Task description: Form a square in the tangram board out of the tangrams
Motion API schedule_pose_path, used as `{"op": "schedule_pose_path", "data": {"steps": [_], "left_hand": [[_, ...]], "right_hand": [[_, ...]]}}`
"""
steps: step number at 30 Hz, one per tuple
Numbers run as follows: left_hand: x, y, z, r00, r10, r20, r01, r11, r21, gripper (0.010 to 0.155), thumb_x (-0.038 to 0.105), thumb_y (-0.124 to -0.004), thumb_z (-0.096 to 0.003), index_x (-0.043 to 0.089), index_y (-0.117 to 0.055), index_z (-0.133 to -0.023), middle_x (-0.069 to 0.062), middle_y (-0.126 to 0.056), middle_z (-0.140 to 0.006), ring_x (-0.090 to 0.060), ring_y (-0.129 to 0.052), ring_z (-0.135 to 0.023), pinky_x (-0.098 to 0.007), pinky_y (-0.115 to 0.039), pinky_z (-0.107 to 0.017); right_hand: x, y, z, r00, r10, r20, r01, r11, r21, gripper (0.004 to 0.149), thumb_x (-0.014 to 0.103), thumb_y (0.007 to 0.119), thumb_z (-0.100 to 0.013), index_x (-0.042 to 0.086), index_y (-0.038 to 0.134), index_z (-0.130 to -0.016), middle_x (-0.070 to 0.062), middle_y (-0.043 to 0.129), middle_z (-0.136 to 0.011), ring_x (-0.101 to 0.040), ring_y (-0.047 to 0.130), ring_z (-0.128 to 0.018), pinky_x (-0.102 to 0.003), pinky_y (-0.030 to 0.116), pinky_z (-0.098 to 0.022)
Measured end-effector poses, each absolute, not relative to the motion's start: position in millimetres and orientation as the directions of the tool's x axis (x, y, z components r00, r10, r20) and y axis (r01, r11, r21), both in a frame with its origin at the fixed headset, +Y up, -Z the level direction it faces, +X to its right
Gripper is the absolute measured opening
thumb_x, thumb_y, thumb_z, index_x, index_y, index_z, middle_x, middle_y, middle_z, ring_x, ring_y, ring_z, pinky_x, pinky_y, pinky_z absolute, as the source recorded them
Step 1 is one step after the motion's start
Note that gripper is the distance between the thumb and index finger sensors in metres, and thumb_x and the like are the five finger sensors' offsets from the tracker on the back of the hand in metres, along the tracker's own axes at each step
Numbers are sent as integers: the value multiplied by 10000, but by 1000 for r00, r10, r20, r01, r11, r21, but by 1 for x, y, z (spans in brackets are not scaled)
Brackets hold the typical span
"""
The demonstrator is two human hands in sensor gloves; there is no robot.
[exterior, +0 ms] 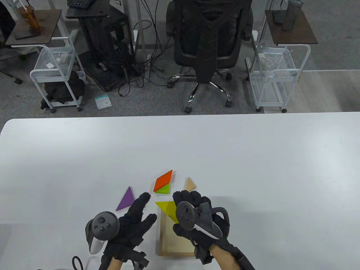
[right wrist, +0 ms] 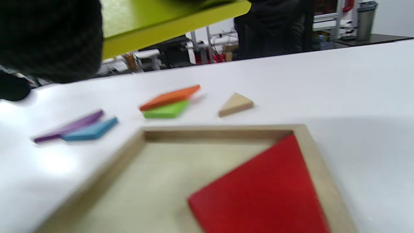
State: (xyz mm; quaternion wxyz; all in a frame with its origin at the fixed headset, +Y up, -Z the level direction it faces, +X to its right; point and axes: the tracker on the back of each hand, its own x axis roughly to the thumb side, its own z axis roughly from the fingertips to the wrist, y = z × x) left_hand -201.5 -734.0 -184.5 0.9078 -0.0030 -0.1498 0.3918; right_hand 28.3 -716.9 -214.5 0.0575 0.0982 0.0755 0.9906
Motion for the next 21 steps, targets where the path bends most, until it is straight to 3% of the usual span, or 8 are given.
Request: {"op": "schedule_pose_path", "data": {"steps": [2, 5, 21], "left_hand": [[-199, -734, -183, 818, 510, 266, -517, 854, -51, 801, 574, -608, -562, 149, -247, -1137, -211, -234, -1188, -546, -248, -1055, -749, -386, -696], [-196, -737, -183, 885, 393, 249, -399, 917, -27, 811, 586, -573, -567, 162, -178, -1134, -215, -135, -1181, -530, -139, -1049, -750, -261, -687], [-197, -745, -186, 881, 431, 197, -417, 902, -113, 827, 583, -565, -573, 156, -121, -1125, -232, -63, -1163, -535, -89, -1035, -753, -203, -676]], "right_hand": [[24, -733, -221, -984, 74, 163, -37, -976, 217, 969, 567, 870, -267, 366, 301, -1025, 66, 346, -1112, -235, 403, -1028, -359, 479, -733], [21, -748, -227, -991, 18, 134, 17, -967, 253, 964, 570, 866, -271, 366, 302, -1025, 66, 350, -1112, -235, 409, -1027, -352, 485, -731], [20, -779, -230, -988, -86, 128, 124, -935, 332, 946, 576, 849, -281, 349, 315, -1028, 48, 369, -1107, -246, 433, -1013, -338, 497, -725]]}}
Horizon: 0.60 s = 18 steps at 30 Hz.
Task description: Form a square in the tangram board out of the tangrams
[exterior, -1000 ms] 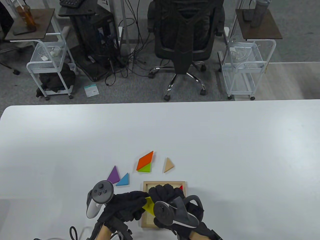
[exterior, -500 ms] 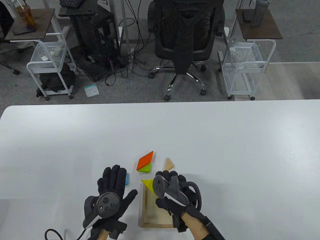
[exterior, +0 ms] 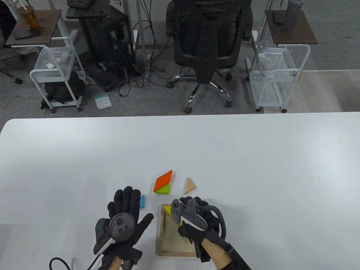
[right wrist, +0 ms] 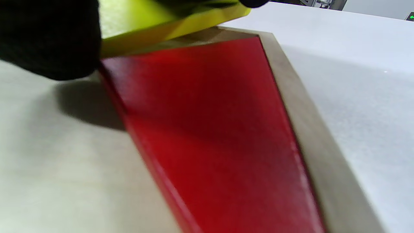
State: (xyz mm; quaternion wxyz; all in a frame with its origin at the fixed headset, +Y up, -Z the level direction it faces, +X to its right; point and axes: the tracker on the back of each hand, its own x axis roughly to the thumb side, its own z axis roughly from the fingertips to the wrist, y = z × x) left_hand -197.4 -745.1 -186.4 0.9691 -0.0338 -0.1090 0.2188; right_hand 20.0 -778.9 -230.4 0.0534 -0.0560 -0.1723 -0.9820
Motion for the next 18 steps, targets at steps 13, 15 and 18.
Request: {"op": "schedule_pose_path", "data": {"steps": [13, 15, 18], "left_hand": [[-195, -746, -187, 885, 427, 185, -405, 903, -143, 830, 580, -564, -574, 153, -109, -1121, -235, -52, -1158, -532, -84, -1033, -753, -202, -675], [-195, -746, -187, 887, 425, 183, -402, 904, -148, 832, 581, -563, -575, 153, -104, -1121, -235, -47, -1157, -532, -83, -1031, -753, -200, -675], [-194, -746, -187, 887, 425, 182, -401, 903, -154, 832, 580, -563, -574, 152, -104, -1120, -234, -48, -1157, -531, -83, -1032, -752, -201, -676]], "right_hand": [[23, -781, -227, -988, -79, 131, 119, -936, 331, 912, 590, 805, -299, 345, 327, -1035, 35, 331, -1108, -255, 415, -1004, -335, 490, -726], [23, -780, -227, -987, -84, 137, 126, -932, 340, 903, 586, 798, -304, 346, 328, -1037, 30, 317, -1108, -259, 398, -1003, -337, 476, -732], [23, -779, -227, -986, -89, 139, 132, -930, 342, 890, 584, 791, -313, 359, 323, -1035, 38, 301, -1110, -254, 384, -1005, -335, 464, -739]]}}
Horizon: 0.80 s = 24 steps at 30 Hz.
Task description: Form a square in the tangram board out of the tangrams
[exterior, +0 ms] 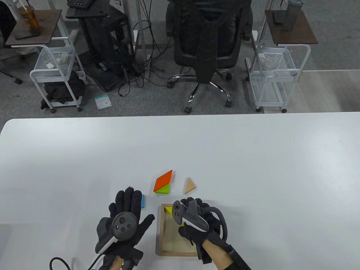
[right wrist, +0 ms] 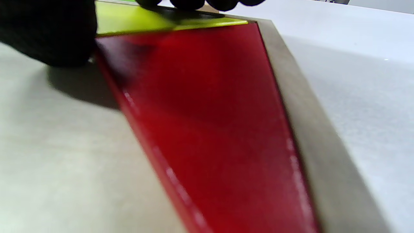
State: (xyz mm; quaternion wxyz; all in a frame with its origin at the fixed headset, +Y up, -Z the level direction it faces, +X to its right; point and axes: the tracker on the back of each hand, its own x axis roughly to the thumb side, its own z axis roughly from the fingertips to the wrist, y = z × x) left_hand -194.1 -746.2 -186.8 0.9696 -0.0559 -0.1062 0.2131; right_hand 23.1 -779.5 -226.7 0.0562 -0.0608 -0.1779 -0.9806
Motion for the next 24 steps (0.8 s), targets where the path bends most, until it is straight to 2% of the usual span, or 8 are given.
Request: {"op": "schedule_pose_path", "data": {"steps": [5, 8, 12, 16, 20, 24], "left_hand": [[-193, -748, -188, 892, 417, 176, -390, 906, -166, 832, 580, -564, -575, 153, -101, -1119, -235, -45, -1156, -531, -83, -1031, -751, -199, -676], [-193, -748, -188, 895, 411, 174, -383, 908, -170, 831, 580, -563, -575, 155, -99, -1118, -233, -42, -1155, -527, -81, -1031, -750, -195, -676], [-194, -748, -188, 898, 406, 173, -379, 910, -167, 827, 577, -564, -575, 159, -97, -1117, -223, -35, -1155, -511, -68, -1032, -733, -179, -680], [-191, -750, -189, 904, 388, 177, -360, 917, -174, 827, 576, -564, -575, 160, -99, -1117, -221, -35, -1155, -509, -69, -1032, -731, -176, -680], [-188, -753, -189, 914, 364, 179, -331, 924, -191, 829, 577, -564, -575, 159, -96, -1117, -222, -33, -1154, -513, -38, -1031, -733, -171, -677], [-186, -759, -190, 925, 338, 172, -300, 930, -214, 831, 576, -565, -574, 160, -92, -1115, -220, -27, -1152, -513, -35, -1029, -732, -166, -676]], "right_hand": [[26, -779, -227, -988, -80, 135, 124, -924, 360, 888, 593, 778, -319, 364, 301, -1033, 36, 260, -1109, -257, 354, -1005, -341, 440, -752], [38, -767, -228, -993, -28, 114, 65, -939, 339, 936, 653, 739, -291, 391, 228, -1031, 68, 146, -1122, -238, 249, -1047, -361, 368, -807], [74, -735, -224, -992, 120, 32, -109, -967, 231, 920, 668, 659, -305, 441, 101, -999, 154, -4, -1114, -176, 18, -1077, -414, 217, -856], [118, -718, -209, -989, 142, -36, -145, -983, 111, 899, 667, 620, -311, 452, 60, -982, 176, -64, -1095, -151, -83, -1059, -437, 165, -859], [151, -729, -195, -989, 110, -100, -119, -989, 92, 918, 693, 601, -299, 455, 31, -977, 172, -108, -1081, -152, -128, -1043, -447, 146, -856], [171, -747, -191, -976, 169, -135, -189, -970, 155, 921, 696, 603, -296, 457, 25, -972, 173, -141, -1060, -142, -165, -1020, -445, 117, -847]]}}
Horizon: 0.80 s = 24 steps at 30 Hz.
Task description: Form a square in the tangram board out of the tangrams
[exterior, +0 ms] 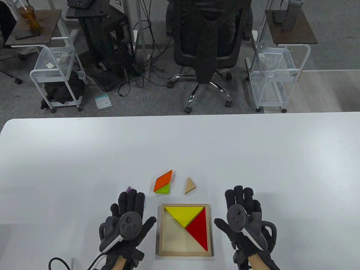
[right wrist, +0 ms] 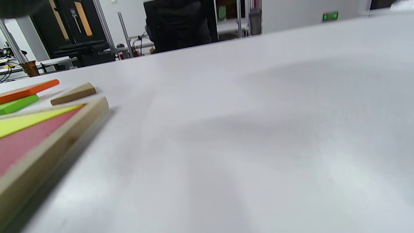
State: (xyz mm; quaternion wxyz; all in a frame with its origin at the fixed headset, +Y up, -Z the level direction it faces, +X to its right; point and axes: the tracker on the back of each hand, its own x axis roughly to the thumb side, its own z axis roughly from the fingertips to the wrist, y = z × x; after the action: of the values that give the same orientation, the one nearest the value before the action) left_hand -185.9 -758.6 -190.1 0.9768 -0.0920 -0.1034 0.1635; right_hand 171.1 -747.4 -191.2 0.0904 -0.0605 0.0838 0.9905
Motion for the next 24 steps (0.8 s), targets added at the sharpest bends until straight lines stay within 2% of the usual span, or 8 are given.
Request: {"op": "schedule_pose_path", "data": {"steps": [9, 11, 13, 17, 20, 24], "left_hand": [[-194, -765, -194, 937, 324, 130, -289, 929, -230, 810, 565, -579, -574, 202, -97, -1114, -220, -9, -1146, -522, -25, -1020, -734, -141, -665], [-196, -766, -195, 943, 311, 116, -278, 931, -235, 760, 521, -593, -585, 258, -112, -1111, -214, -5, -1144, -543, -29, -1012, -744, -145, -660], [-197, -766, -197, 957, 279, 76, -255, 938, -234, 699, 414, -612, -602, 316, -124, -1094, -223, -9, -1135, -579, -65, -999, -752, -169, -665], [-196, -763, -205, 980, 175, 100, -145, 957, -250, 703, 280, -673, -595, 375, -166, -1073, -249, -66, -1142, -594, -152, -1017, -735, -238, -702], [-185, -764, -219, 985, 76, 158, -24, 950, -313, 726, 257, -726, -575, 388, -211, -1069, -248, -154, -1154, -557, -305, -1043, -670, -403, -753], [-172, -770, -244, 957, -153, 248, 247, 877, -413, 727, 278, -767, -553, 394, -266, -1067, -232, -295, -1148, -493, -504, -1006, -567, -577, -737]], "right_hand": [[172, -749, -192, -977, 173, -126, -193, -967, 167, 926, 693, 609, -291, 462, 21, -968, 181, -153, -1053, -130, -181, -1015, -442, 104, -849], [172, -750, -192, -979, 164, -125, -184, -967, 177, 923, 693, 609, -293, 463, 23, -968, 180, -147, -1055, -130, -174, -1018, -443, 111, -849], [171, -751, -192, -981, 147, -125, -169, -967, 189, 921, 696, 609, -294, 468, 25, -968, 177, -134, -1062, -133, -158, -1025, -443, 127, -850], [170, -751, -192, -984, 126, -124, -149, -971, 189, 914, 694, 610, -300, 471, 29, -970, 174, -133, -1063, -136, -153, -1027, -443, 136, -851], [170, -751, -191, -985, 121, -124, -143, -971, 191, 913, 694, 611, -301, 472, 31, -971, 173, -133, -1063, -137, -152, -1027, -443, 138, -851], [170, -750, -191, -985, 115, -127, -138, -971, 197, 914, 693, 612, -300, 473, 30, -971, 168, -134, -1063, -140, -151, -1027, -443, 140, -851]]}}
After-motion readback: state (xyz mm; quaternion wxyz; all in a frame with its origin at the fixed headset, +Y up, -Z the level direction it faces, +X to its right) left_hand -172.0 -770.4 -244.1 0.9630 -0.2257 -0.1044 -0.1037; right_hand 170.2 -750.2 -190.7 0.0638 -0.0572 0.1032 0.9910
